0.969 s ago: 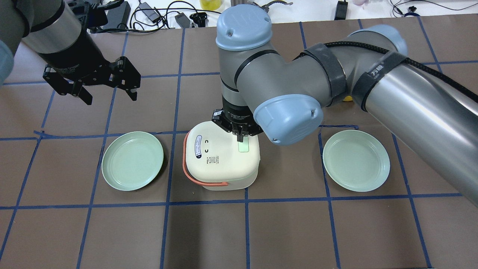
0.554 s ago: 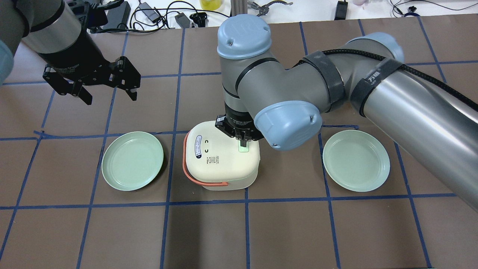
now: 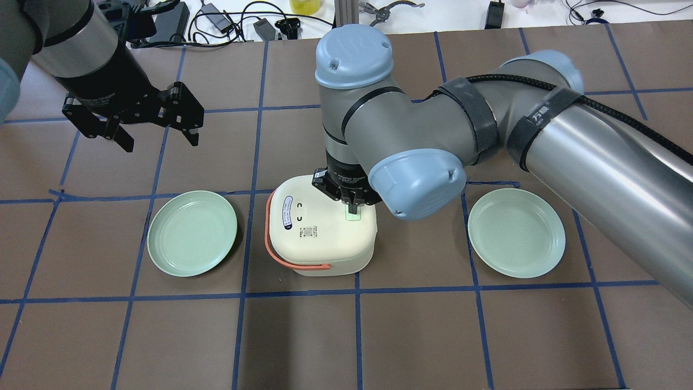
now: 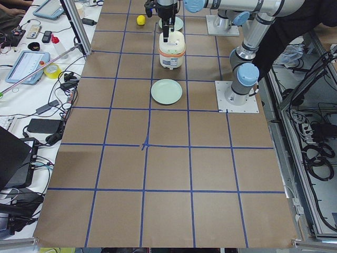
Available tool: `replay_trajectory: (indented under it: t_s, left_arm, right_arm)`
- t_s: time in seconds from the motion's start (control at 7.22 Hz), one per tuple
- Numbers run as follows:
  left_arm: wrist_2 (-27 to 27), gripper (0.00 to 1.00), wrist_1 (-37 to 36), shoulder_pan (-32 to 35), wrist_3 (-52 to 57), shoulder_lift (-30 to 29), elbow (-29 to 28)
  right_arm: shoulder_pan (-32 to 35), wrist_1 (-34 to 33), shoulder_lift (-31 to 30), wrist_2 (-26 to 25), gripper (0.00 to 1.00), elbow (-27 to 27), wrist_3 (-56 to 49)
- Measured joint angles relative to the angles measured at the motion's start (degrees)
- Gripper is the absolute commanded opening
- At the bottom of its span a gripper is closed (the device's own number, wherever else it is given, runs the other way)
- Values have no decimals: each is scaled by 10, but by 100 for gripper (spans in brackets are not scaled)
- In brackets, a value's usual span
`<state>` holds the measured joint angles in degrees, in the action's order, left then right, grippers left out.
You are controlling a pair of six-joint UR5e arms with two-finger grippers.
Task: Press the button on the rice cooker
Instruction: 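Press down on the green lid button with the right gripper fingertips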
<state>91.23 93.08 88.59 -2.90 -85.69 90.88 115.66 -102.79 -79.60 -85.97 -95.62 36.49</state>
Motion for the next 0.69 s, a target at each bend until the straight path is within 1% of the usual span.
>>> replay_trajectory:
  t_s: [0.69]
  left_arm:
    - [0,100,0,0,1,0,0]
  right_arm:
    - [0,-12,2,0,0,-6,0]
